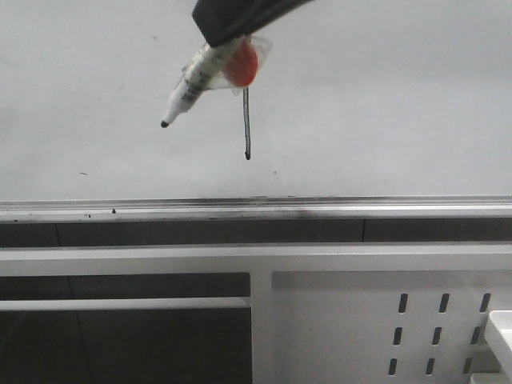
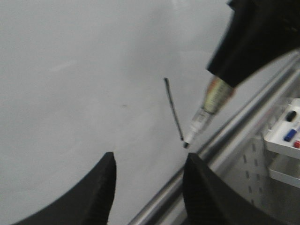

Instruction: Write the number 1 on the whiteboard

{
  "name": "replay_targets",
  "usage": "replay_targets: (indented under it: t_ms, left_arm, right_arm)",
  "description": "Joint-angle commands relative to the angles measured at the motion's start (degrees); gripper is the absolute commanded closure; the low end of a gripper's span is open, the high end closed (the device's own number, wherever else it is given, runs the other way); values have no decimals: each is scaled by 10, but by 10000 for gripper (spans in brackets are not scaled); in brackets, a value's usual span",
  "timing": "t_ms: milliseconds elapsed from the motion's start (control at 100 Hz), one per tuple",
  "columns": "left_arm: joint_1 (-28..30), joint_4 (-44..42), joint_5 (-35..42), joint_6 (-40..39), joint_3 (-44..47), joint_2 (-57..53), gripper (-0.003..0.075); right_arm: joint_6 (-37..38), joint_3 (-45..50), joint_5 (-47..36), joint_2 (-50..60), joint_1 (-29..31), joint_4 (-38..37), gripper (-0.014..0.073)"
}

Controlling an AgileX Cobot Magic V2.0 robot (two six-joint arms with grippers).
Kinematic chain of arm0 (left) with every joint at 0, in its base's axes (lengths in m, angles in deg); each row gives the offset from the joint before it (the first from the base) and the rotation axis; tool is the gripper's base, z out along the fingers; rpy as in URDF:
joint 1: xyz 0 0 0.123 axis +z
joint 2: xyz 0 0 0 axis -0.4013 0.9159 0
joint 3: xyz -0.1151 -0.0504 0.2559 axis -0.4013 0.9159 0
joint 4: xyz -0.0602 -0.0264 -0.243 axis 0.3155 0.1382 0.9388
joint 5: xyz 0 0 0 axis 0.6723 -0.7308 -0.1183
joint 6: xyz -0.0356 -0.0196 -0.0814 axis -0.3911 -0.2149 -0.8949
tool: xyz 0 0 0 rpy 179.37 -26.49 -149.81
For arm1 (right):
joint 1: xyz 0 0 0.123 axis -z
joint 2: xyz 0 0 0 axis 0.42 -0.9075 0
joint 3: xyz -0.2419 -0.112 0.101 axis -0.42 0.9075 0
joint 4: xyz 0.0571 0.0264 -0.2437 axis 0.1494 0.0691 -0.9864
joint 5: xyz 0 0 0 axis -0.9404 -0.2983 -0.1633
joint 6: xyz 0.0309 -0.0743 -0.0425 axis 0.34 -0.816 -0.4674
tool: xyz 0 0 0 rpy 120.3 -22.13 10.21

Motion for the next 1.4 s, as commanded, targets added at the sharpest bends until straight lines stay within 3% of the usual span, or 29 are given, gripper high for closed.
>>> replay_targets:
  t_ms: [0, 620, 1140, 1230, 1360, 1390]
  left_arm:
    - [-14, 4, 71, -11, -15, 41, 409]
    - [-79, -30, 95, 53, -115, 252, 418]
    - [-83, 23, 95, 101, -140, 296, 428]
    - [-83, 16, 95, 99, -140, 297, 493]
    - [-83, 7, 95, 99, -140, 297, 739]
    - [-83, 6, 96, 99, -140, 297, 739]
  right_arm:
    - [-7, -46, 13, 4, 0, -6, 663]
    - [-8, -102, 60, -41, -43, 9, 663]
    - [-8, -102, 62, -41, -44, 25, 663]
    - [-8, -102, 62, -41, -44, 25, 663]
    - [-8, -102, 61, -41, -44, 26, 663]
    - [-8, -102, 61, -41, -44, 26, 663]
